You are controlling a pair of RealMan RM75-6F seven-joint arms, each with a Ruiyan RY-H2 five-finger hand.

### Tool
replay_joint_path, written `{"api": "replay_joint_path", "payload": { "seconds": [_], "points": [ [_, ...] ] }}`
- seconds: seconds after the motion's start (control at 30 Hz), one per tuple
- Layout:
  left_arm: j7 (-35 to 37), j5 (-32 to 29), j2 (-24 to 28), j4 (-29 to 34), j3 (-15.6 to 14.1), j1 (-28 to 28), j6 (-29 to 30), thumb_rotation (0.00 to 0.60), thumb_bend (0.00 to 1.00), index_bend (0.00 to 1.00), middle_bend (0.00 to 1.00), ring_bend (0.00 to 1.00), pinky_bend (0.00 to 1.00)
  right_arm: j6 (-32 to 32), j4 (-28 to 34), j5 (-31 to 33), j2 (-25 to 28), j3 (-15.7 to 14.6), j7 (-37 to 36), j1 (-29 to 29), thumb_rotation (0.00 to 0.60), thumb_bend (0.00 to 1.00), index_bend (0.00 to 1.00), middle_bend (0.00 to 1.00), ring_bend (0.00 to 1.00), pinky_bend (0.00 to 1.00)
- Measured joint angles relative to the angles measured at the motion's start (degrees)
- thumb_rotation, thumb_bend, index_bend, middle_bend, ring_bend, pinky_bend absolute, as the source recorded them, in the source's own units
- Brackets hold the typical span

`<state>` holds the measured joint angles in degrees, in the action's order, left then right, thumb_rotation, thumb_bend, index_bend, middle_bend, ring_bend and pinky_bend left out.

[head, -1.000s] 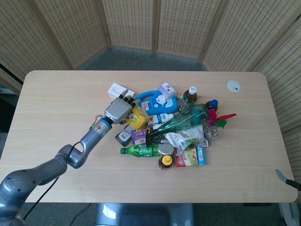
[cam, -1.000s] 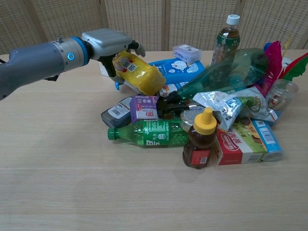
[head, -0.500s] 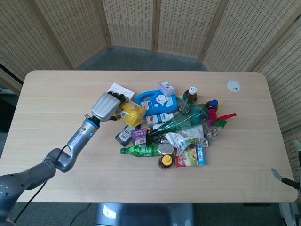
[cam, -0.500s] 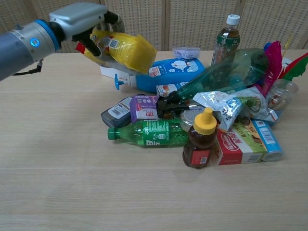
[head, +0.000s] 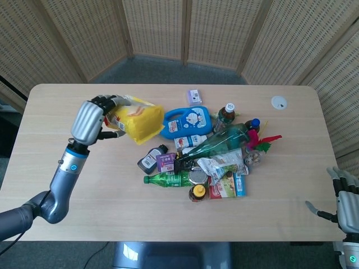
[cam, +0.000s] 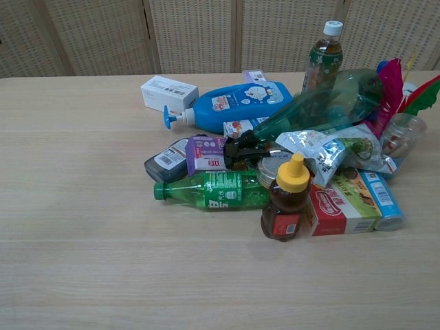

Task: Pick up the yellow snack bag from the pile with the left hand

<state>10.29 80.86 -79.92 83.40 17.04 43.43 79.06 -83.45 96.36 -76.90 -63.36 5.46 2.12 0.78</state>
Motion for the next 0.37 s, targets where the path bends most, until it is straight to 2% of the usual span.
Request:
{"api": "replay_joint_path", "payload": {
  "seconds": [0.23,0.37],
  "points": [
    [2.43,-4.02,3.75,8.29,4.97,-2.74,2.32,0.6,0.33,0.7,0.8,0.85,0.59,-0.2,-0.49,-0.58,0.02,-0.31,-0.84,-0.24,0.443,0.19,0.0,0.0,0.0,0.0],
    [3.02,-4.49,4.29,9.31,5.91,-3.26,2.35,0.6,0.32,0.7,0.8,0.85,0.59,-0.54,-0.16,-0.51,0.36,-0.17,-0.68,-0.36,0.442,0.19,0.0,0.0,0.0,0.0]
  ]
}}
